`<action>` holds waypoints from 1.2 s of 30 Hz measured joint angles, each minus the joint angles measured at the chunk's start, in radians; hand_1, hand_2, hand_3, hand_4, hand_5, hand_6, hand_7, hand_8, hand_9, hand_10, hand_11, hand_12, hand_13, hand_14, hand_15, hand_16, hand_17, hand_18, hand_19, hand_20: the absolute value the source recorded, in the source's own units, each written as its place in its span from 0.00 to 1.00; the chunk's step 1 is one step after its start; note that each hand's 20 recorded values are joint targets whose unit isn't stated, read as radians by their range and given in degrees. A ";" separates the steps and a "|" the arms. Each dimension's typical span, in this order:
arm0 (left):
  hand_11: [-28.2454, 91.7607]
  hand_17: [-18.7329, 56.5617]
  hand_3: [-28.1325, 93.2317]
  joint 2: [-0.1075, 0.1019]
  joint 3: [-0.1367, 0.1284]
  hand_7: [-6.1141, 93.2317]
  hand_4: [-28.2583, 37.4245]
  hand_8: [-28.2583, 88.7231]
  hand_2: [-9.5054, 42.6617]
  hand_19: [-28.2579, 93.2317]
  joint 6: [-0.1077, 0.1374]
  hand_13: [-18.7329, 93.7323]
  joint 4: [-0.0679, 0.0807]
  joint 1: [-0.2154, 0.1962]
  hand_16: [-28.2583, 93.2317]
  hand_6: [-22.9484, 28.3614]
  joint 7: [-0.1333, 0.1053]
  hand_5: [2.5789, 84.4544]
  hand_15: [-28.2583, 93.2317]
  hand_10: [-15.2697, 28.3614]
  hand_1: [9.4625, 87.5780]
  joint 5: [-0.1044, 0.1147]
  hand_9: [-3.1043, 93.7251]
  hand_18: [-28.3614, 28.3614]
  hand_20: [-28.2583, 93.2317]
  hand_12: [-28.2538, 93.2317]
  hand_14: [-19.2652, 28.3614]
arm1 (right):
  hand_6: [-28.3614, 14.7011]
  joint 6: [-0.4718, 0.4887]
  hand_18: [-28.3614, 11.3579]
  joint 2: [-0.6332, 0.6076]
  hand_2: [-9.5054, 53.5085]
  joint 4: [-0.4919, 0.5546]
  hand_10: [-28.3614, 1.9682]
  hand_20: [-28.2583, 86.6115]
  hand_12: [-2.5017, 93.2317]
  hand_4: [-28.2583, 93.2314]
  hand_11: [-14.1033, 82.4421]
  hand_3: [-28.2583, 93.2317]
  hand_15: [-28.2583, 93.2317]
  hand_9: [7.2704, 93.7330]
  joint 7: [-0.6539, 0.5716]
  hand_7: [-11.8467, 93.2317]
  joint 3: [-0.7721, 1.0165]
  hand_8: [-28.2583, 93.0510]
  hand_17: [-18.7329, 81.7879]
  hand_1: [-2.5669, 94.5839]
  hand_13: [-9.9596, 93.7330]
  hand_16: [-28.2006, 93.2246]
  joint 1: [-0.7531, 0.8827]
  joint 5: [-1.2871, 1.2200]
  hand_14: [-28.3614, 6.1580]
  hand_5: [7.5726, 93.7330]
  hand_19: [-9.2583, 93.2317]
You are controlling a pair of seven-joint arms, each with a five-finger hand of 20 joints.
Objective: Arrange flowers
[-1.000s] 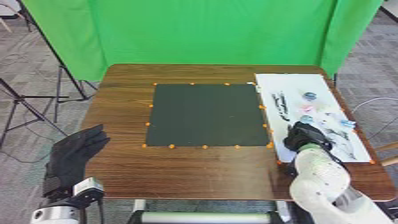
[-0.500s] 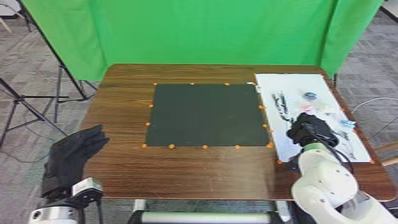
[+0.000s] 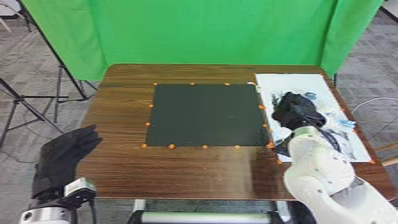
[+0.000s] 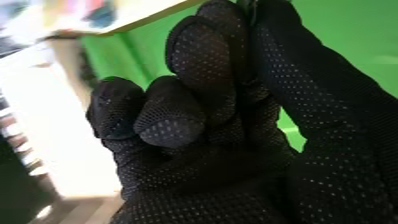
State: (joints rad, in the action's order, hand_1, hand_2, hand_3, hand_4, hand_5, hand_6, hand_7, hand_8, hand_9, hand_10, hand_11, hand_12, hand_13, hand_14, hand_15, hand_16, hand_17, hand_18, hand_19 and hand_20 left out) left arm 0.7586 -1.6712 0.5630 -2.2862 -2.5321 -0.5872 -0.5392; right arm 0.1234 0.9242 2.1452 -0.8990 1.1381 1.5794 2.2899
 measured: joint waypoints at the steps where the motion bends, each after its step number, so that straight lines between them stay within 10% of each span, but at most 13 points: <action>1: 0.54 0.15 0.89 0.000 -0.015 0.26 0.15 0.16 0.33 0.76 0.000 0.44 -0.003 -0.011 0.12 0.75 0.005 0.63 0.77 0.88 0.24 -0.001 0.50 0.93 0.30 0.32 1.00 | 0.51 0.021 0.11 0.013 0.09 -0.003 0.34 0.63 0.37 0.00 0.69 0.87 0.90 0.83 0.005 0.58 -0.022 0.45 0.69 0.58 0.82 0.49 -0.027 -0.015 0.45 0.74 1.00; 9: 0.54 0.15 0.89 0.009 -0.085 0.26 0.15 0.16 0.33 0.76 -0.003 0.44 -0.011 -0.060 0.12 0.75 0.054 0.63 0.77 0.88 0.24 -0.028 0.50 0.93 0.30 0.32 1.00 | 0.52 0.119 0.11 0.167 0.09 -0.107 0.33 0.63 0.37 0.00 0.69 0.87 0.90 0.84 0.055 0.58 -0.205 0.45 0.69 0.58 0.82 0.49 -0.229 -0.072 0.45 0.74 1.00; 31: 0.54 0.15 0.89 0.007 0.097 0.27 0.15 0.16 0.33 0.76 -0.046 0.44 0.050 0.158 0.12 0.75 0.093 0.63 0.77 0.88 0.24 -0.057 0.50 0.93 0.30 0.32 1.00 | 0.56 0.260 0.12 0.520 0.10 -0.401 0.36 0.63 0.34 0.00 0.70 0.86 0.90 0.83 0.101 0.62 -0.384 0.42 0.69 0.57 0.82 0.49 -0.337 -0.115 0.48 0.71 1.00; 36: 0.54 0.15 0.89 -0.004 0.100 0.26 0.15 0.16 0.33 0.76 -0.046 0.44 0.050 0.174 0.12 0.75 0.092 0.63 0.77 0.88 0.24 -0.057 0.50 0.93 0.30 0.32 1.00 | 0.58 0.312 0.12 0.576 0.10 -0.421 0.37 0.62 0.34 0.01 0.70 0.86 0.90 0.83 0.085 0.64 -0.341 0.40 0.69 0.55 0.82 0.49 -0.303 -0.138 0.47 0.70 1.00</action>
State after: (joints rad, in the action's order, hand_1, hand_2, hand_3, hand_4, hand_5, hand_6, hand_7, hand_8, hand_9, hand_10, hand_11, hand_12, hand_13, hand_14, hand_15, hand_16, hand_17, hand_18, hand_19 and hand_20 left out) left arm 0.7541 -1.5707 0.5172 -2.2359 -2.3578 -0.4957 -0.5966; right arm 0.4358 1.5005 1.7244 -0.8143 0.7973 1.2766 2.1518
